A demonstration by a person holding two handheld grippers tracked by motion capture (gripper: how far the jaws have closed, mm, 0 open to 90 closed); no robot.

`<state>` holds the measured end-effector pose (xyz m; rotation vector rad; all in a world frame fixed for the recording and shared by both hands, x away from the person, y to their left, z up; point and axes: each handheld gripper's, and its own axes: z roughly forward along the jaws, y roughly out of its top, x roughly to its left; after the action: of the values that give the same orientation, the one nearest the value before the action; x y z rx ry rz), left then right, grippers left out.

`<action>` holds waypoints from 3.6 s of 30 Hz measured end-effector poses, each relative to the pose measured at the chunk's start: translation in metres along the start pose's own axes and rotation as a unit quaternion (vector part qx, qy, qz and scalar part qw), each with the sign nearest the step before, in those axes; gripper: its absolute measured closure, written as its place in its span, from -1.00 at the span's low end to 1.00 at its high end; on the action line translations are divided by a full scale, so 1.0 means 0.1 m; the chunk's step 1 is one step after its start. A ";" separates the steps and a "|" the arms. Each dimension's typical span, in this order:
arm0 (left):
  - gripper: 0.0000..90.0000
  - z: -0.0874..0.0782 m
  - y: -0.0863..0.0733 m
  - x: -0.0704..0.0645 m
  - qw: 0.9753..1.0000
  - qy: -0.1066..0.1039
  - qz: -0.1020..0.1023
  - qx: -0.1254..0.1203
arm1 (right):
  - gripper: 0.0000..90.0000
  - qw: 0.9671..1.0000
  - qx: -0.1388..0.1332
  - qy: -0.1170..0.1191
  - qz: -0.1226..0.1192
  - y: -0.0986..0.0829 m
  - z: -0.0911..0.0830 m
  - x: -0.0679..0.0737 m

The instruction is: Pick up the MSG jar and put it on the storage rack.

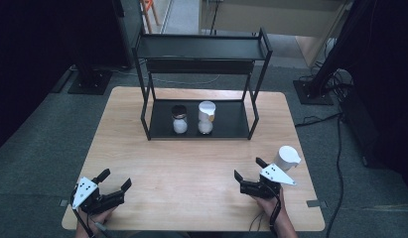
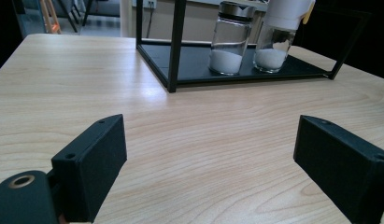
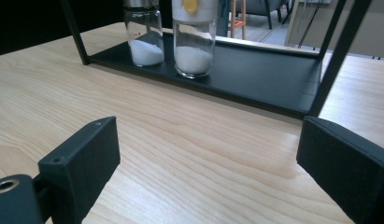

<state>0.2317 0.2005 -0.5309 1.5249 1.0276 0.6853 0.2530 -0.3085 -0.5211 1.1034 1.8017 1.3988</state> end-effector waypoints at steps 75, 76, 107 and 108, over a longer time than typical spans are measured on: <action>-0.78 0.00 0.00 -0.01 1.000 0.000 0.002 0.000 | -0.87 0.994 0.006 -0.099 0.041 -0.35 -0.82 -0.76; -0.78 0.00 0.00 -0.01 1.000 0.000 0.002 0.001 | -0.87 0.994 0.006 -0.100 0.042 -0.35 -0.82 -0.77; -0.78 0.00 0.00 -0.01 1.000 0.001 0.003 0.001 | -0.87 0.995 0.013 -0.095 0.031 -0.27 -0.78 -0.78; -0.78 0.00 0.00 -0.01 1.000 0.001 0.003 0.001 | -0.87 0.995 0.014 -0.095 0.031 -0.26 -0.77 -0.77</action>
<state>0.2317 0.1995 -0.5310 1.5300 1.0262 0.6892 0.2183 -0.4151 -0.5280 1.2706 1.6688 1.2609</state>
